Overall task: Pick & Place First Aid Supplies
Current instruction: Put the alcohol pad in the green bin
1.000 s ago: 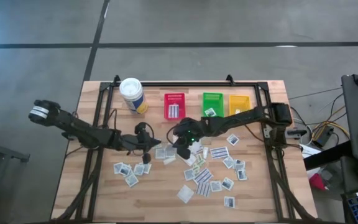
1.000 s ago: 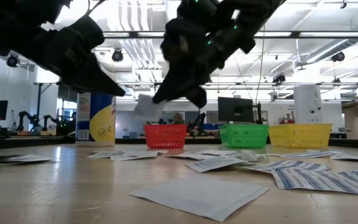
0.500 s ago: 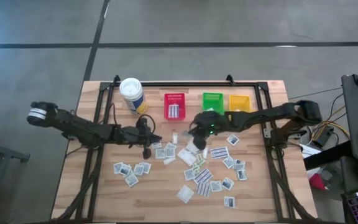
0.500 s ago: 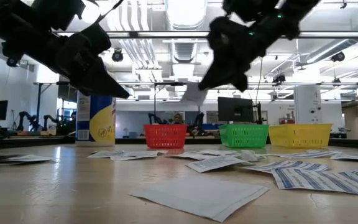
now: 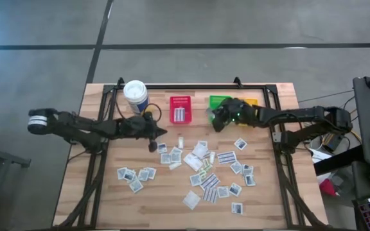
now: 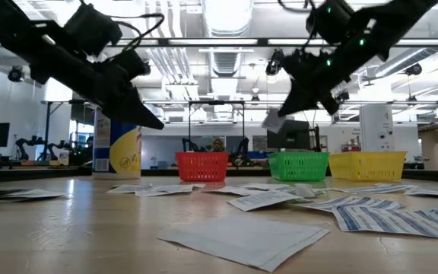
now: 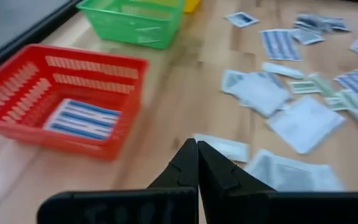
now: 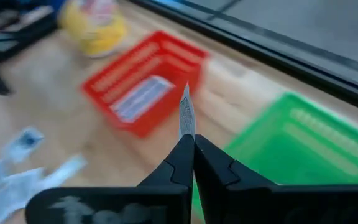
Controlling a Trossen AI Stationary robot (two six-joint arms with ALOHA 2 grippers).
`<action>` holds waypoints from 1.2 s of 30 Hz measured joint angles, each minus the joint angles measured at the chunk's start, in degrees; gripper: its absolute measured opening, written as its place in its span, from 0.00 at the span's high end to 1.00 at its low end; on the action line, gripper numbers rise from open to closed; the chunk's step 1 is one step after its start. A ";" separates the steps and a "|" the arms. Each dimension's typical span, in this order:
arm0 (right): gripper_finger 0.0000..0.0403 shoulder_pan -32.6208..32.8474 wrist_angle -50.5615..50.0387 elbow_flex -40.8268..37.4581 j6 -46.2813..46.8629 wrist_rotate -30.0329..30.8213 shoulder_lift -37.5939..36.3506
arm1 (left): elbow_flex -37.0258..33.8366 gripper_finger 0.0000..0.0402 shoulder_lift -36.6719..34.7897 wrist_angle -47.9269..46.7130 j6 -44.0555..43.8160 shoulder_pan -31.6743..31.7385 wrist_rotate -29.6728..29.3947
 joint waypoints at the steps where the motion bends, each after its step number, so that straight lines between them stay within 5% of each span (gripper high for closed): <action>1: 0.98 -1.48 -0.06 -0.44 0.02 0.00 0.00 | 0.00 1.00 0.01 0.02 0.66 1.38 0.73; 11: 0.98 -11.94 -0.79 -2.22 3.18 -9.08 0.06 | 0.20 1.00 -0.23 -0.38 2.56 8.43 8.76; 22: 0.98 -12.37 -2.34 -6.10 10.27 -9.66 0.15 | 0.20 1.00 -0.27 -6.09 2.21 8.35 10.76; 36: 0.98 -12.50 -1.68 -6.51 12.20 -9.22 0.15 | 3.58 1.00 -0.30 -7.36 12.11 8.90 10.67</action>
